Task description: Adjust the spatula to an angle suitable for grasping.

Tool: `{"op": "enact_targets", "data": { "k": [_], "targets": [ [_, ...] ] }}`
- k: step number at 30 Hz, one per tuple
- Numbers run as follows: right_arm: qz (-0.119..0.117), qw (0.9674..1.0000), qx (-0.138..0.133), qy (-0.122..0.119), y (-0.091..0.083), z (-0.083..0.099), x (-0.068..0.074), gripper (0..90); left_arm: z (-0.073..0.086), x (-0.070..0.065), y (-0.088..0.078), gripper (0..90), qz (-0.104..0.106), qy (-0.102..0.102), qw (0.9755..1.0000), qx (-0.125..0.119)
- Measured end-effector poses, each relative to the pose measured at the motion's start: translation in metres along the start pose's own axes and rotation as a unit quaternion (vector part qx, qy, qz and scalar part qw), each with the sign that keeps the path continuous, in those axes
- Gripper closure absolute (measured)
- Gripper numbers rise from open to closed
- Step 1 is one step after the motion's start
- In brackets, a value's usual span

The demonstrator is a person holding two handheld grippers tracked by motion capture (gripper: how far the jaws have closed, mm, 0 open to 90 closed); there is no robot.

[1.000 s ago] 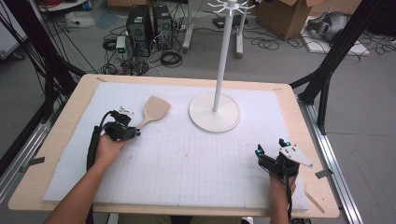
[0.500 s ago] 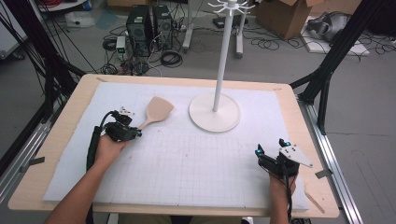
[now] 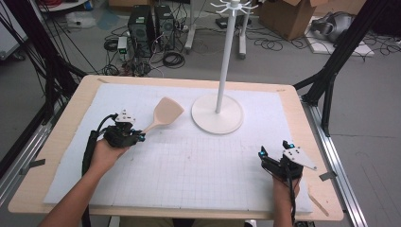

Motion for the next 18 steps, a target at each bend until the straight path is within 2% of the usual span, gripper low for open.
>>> {"op": "enact_targets", "data": {
  "k": [7, 9, 11, 18],
  "targets": [
    [0.0, 1.0, 0.0, -0.002, 0.0, 0.0, 0.001, 15.3, -0.005, -0.017, -0.003, 78.1, 0.042, 0.039, 0.9982, -0.015],
    [0.0, 1.0, 0.0, -0.003, 0.0, 0.0, 0.0, 15.3, -0.006, -0.023, -0.001, 78.1, 0.066, 0.059, 0.9958, -0.021],
    [0.002, 1.0, -0.003, -0.003, 0.0, 0.0, 0.0, 15.2, -0.008, -0.029, 0.001, 78.1, 0.074, 0.072, 0.9946, -0.016],
    [-0.001, 1.0, -0.004, 0.002, -0.001, -0.001, 0.0, 15.3, -0.014, -0.046, 0.012, 78.1, 0.114, 0.112, 0.9872, -0.003]
  ]
}}
Point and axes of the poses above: each handheld gripper's, and its own axes: y roughly forward along the jaws, z roughly out of its underside, x roughly to its left, the point moved 4 cm from there along y, roughly forward along the jaws, and after that the axes turned 11 degrees about z, right-handed, at the moved point
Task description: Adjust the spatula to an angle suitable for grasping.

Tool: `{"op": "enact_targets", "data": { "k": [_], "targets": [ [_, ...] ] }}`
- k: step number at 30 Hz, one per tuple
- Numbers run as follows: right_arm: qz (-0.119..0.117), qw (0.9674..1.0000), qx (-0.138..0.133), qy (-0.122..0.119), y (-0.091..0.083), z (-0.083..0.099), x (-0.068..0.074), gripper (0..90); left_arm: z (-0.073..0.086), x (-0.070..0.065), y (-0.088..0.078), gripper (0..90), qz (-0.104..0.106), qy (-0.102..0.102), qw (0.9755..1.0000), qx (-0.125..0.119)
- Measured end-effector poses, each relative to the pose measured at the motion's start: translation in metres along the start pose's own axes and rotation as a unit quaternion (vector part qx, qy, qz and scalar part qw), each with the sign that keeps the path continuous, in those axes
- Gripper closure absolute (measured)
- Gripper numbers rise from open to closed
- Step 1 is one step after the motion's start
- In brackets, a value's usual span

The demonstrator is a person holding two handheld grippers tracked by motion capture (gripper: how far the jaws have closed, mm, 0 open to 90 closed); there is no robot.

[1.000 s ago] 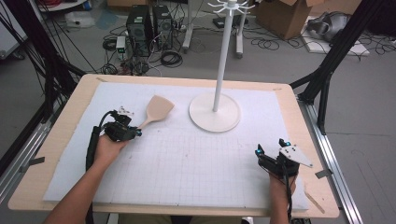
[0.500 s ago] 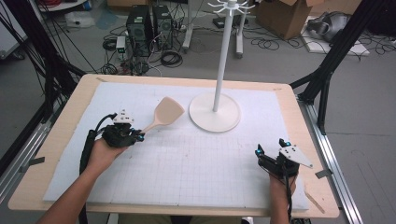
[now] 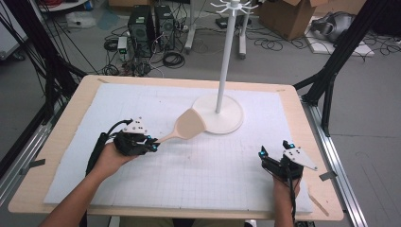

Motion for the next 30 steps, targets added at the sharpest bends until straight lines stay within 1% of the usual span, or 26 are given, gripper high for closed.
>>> {"op": "enact_targets", "data": {
  "k": [2, 4, 6, 8, 10, 14, 16, 17, 18, 19, 20, 23, 27, 29, 30],
  "targets": [
    [0.0, 1.0, 0.001, 0.002, 0.0, 0.0, -0.001, 15.3, -0.003, -0.002, 0.004, 78.1, 0.013, 0.012, 0.9998, 0.007],
    [-0.001, 1.0, 0.004, 0.009, -0.002, 0.0, -0.002, 15.3, -0.005, -0.004, 0.008, 78.1, 0.026, 0.024, 0.9993, 0.011],
    [-0.003, 1.0, 0.003, 0.004, -0.004, -0.002, -0.004, 15.3, -0.006, -0.007, 0.012, 78.1, 0.037, 0.031, 0.9988, 0.011],
    [-0.007, 0.9999, 0.0, 0.007, -0.008, -0.003, -0.007, 15.3, -0.007, -0.01, 0.016, 78.1, 0.05, 0.046, 0.9976, 0.014],
    [-0.005, 0.9999, -0.001, 0.01, -0.013, -0.004, -0.011, 15.3, -0.007, -0.015, 0.02, 78.1, 0.061, 0.056, 0.9963, 0.022],
    [-0.007, 0.9999, -0.004, 0.012, -0.021, -0.007, -0.014, 15.2, -0.006, -0.021, 0.029, 78.0, 0.084, 0.074, 0.9933, 0.029],
    [-0.008, 1.0, -0.003, 0.004, -0.022, -0.007, -0.014, 15.2, -0.006, -0.024, 0.034, 78.0, 0.095, 0.079, 0.9918, 0.032],
    [-0.007, 1.0, -0.003, 0.0, -0.023, -0.008, -0.014, 15.2, -0.006, -0.025, 0.036, 78.0, 0.099, 0.085, 0.9909, 0.033],
    [-0.009, 1.0, -0.001, 0.001, -0.023, -0.008, -0.013, 15.2, -0.006, -0.026, 0.038, 78.0, 0.103, 0.089, 0.9901, 0.036],
    [-0.009, 1.0, -0.001, 0.0, -0.023, -0.008, -0.013, 15.3, -0.006, -0.028, 0.04, 78.0, 0.106, 0.085, 0.9901, 0.035],
    [-0.01, 0.9999, -0.002, -0.001, -0.022, -0.008, -0.013, 15.2, -0.007, -0.028, 0.042, 78.0, 0.111, 0.094, 0.9886, 0.038],
    [-0.014, 0.9999, -0.002, -0.001, -0.021, -0.009, -0.01, 15.2, -0.007, -0.031, 0.046, 78.0, 0.12, 0.104, 0.9865, 0.04],
    [-0.018, 0.9998, 0.001, -0.002, -0.02, -0.01, -0.007, 15.3, -0.008, -0.036, 0.054, 78.0, 0.133, 0.119, 0.9834, 0.036],
    [-0.02, 0.9998, -0.002, -0.007, -0.02, -0.011, -0.006, 15.3, -0.009, -0.04, 0.059, 78.0, 0.141, 0.127, 0.9811, 0.039],
    [-0.021, 0.9998, -0.002, -0.005, -0.02, -0.011, -0.005, 15.3, -0.009, -0.042, 0.061, 78.0, 0.145, 0.13, 0.9799, 0.041]
  ]
}}
Point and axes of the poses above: each handheld gripper's, and its own axes: y roughly forward along the jaws, z roughly out of its underside, x roughly to its left, the point moved 4 cm from there along y, roughly forward along the jaws, and after that the axes turned 11 degrees about z, right-handed, at the moved point
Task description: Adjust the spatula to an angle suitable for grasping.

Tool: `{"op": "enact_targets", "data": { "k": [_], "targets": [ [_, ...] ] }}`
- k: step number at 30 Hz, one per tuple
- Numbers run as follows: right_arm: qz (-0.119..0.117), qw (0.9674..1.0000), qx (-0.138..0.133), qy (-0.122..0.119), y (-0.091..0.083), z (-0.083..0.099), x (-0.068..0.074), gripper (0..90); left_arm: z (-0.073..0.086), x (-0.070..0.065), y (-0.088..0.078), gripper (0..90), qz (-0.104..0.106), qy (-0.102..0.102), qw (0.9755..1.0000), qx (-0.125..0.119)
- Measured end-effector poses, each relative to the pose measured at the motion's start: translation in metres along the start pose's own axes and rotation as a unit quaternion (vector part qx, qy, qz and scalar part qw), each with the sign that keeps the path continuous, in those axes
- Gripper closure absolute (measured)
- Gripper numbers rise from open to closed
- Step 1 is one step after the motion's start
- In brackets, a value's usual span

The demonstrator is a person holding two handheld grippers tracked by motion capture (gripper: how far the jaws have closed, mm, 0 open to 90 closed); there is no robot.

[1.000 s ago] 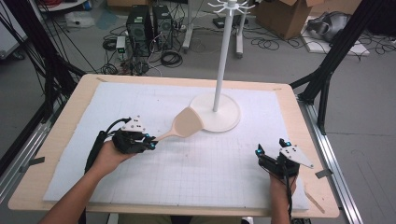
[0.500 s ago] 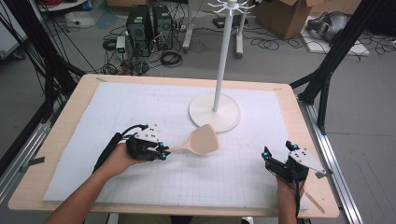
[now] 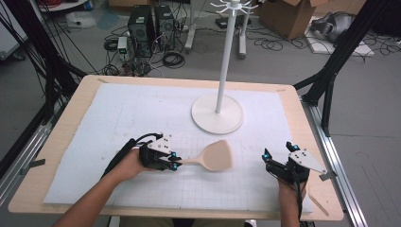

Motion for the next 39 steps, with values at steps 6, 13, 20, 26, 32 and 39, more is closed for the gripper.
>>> {"op": "enact_targets", "data": {
  "k": [6, 13, 20, 26, 32, 39],
  "targets": [
    [-0.005, 1.0, 0.001, -0.004, 0.001, -0.002, 0.002, 15.3, -0.003, -0.002, 0.013, 77.9, 0.021, 0.005, 0.9996, 0.016],
    [-0.017, 0.9998, 0.004, -0.009, 0.002, -0.004, 0.007, 15.2, 0.001, 0.0, 0.023, 77.8, 0.029, 0.0, 0.9989, 0.037],
    [-0.024, 0.9996, 0.003, -0.012, 0.003, -0.005, 0.01, 15.2, 0.001, 0.002, 0.022, 71.1, 0.037, -0.018, 0.999, 0.015],
    [-0.039, 0.9992, 0.0, -0.01, 0.002, -0.011, 0.016, 15.2, -0.001, 0.006, -0.009, 41.0, -0.011, -0.086, 0.9925, -0.086],
    [-0.086, 0.9961, -0.014, -0.014, 0.002, -0.023, 0.03, 15.1, 0.018, 0.006, -0.057, 18.2, -0.118, -0.108, 0.9668, -0.199],
    [-0.159, 0.9861, -0.018, -0.043, 0.006, -0.036, 0.056, 15.2, 0.057, 0.004, -0.097, 18.2, -0.195, -0.145, 0.9338, -0.263]
  ]
}}
Point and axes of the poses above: each handheld gripper's, and its own axes: y roughly forward along the jaws, z roughly out of its underside, x roughly to its left, the point moved 4 cm from there along y, roughly forward along the jaws, and after that the axes turned 11 degrees about z, right-handed, at the moved point
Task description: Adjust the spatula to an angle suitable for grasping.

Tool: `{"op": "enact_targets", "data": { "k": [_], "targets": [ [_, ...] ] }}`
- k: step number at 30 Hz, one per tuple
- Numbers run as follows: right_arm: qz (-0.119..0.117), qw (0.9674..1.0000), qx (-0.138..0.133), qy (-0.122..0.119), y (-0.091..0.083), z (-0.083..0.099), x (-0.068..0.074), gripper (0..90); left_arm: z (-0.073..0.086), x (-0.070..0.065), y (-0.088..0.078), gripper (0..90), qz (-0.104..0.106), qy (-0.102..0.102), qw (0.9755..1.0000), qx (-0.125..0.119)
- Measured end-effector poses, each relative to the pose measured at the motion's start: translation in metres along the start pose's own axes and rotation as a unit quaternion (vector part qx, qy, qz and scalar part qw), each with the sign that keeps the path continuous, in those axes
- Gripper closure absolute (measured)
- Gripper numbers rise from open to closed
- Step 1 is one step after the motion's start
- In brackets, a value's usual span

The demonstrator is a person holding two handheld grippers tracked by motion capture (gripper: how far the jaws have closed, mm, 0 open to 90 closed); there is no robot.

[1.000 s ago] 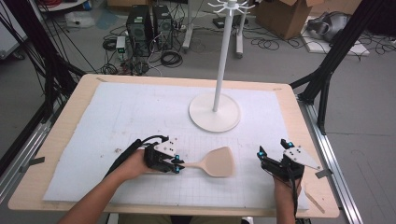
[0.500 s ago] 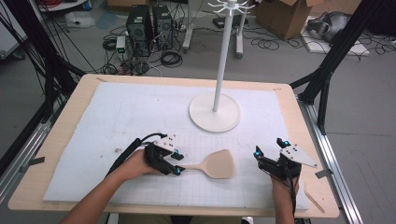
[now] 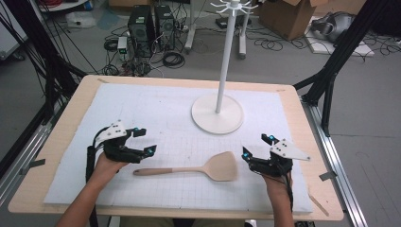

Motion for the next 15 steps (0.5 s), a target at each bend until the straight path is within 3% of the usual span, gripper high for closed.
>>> {"op": "enact_targets", "data": {
  "k": [5, 7, 12, 14, 15],
  "targets": [
    [-0.05, 0.9985, 0.01, -0.019, 0.011, -0.009, 0.02, 15.2, 0.007, 0.01, -0.032, 17.8, -0.054, -0.011, 0.9976, -0.04],
    [-0.07, 0.9969, 0.015, -0.031, 0.014, -0.012, 0.03, 15.2, 0.01, 0.013, -0.042, 18.0, -0.064, -0.011, 0.9966, -0.05],
    [-0.122, 0.9901, 0.035, -0.06, 0.024, -0.021, 0.054, 15.8, 0.014, 0.019, -0.058, 14.0, -0.091, -0.009, 0.9919, -0.088],
    [-0.144, 0.9859, 0.038, -0.077, 0.028, -0.024, 0.063, 23.8, 0.015, 0.021, -0.062, 12.2, -0.111, 0.0, 0.9893, -0.095],
    [-0.147, 0.9845, 0.035, -0.089, 0.03, -0.026, 0.067, 23.5, 0.016, 0.022, -0.063, 11.1, -0.119, 0.006, 0.9882, -0.096]
  ]
}}
Point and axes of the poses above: each handheld gripper's, and its own axes: y roughly forward along the jaws, z roughly out of its underside, x roughly to its left, the point moved 4 cm from there along y, roughly forward along the jaws, and after that the axes turned 11 degrees about z, right-handed, at the moved point
